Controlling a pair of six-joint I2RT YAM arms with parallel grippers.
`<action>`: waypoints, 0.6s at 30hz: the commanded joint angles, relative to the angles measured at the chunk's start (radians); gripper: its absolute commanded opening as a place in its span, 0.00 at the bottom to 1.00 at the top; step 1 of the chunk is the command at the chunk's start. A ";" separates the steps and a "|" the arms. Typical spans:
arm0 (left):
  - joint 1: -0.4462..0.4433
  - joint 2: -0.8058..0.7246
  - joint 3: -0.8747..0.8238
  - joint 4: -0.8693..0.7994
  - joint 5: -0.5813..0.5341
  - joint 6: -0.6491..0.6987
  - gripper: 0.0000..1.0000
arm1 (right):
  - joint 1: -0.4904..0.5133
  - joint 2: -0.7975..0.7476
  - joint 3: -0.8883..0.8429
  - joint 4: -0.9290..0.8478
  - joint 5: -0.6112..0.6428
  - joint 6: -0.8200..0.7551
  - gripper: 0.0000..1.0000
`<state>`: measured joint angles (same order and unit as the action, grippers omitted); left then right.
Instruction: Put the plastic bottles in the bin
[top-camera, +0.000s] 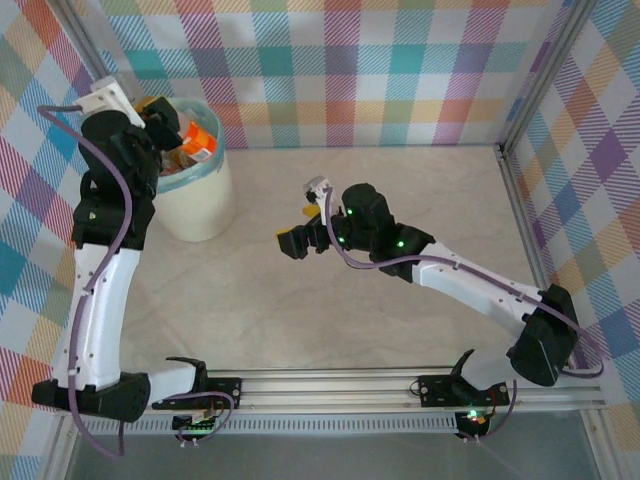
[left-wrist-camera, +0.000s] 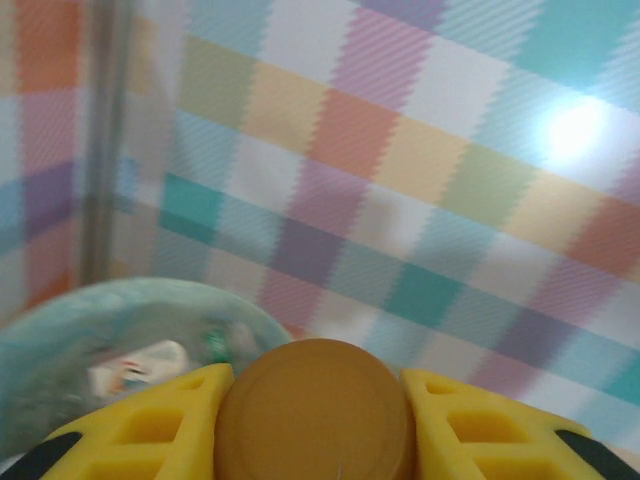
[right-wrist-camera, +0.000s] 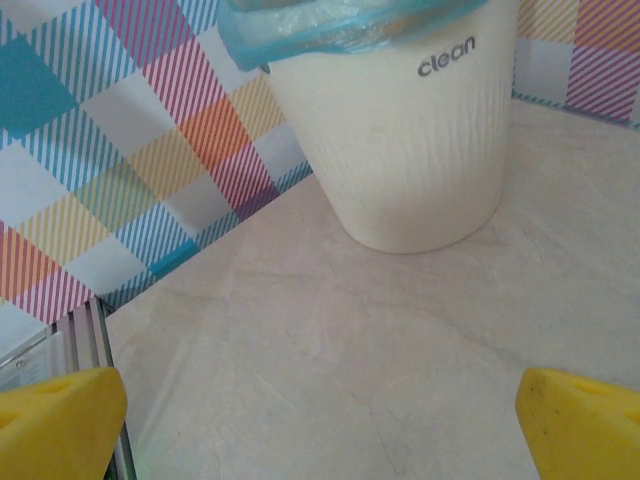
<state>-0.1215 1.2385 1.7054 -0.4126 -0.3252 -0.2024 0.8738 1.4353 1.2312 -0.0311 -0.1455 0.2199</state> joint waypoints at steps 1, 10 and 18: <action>0.061 0.065 0.055 0.046 -0.116 0.104 0.00 | 0.004 0.042 0.065 -0.024 -0.015 0.002 1.00; 0.184 0.260 0.178 0.079 -0.185 0.315 0.00 | 0.004 0.087 0.127 -0.070 -0.063 0.009 1.00; 0.226 0.381 0.170 0.072 -0.197 0.453 0.00 | 0.005 0.101 0.146 -0.105 -0.057 -0.008 1.00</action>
<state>0.0837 1.5917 1.8599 -0.3599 -0.5106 0.1791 0.8738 1.5234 1.3338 -0.1135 -0.1844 0.2234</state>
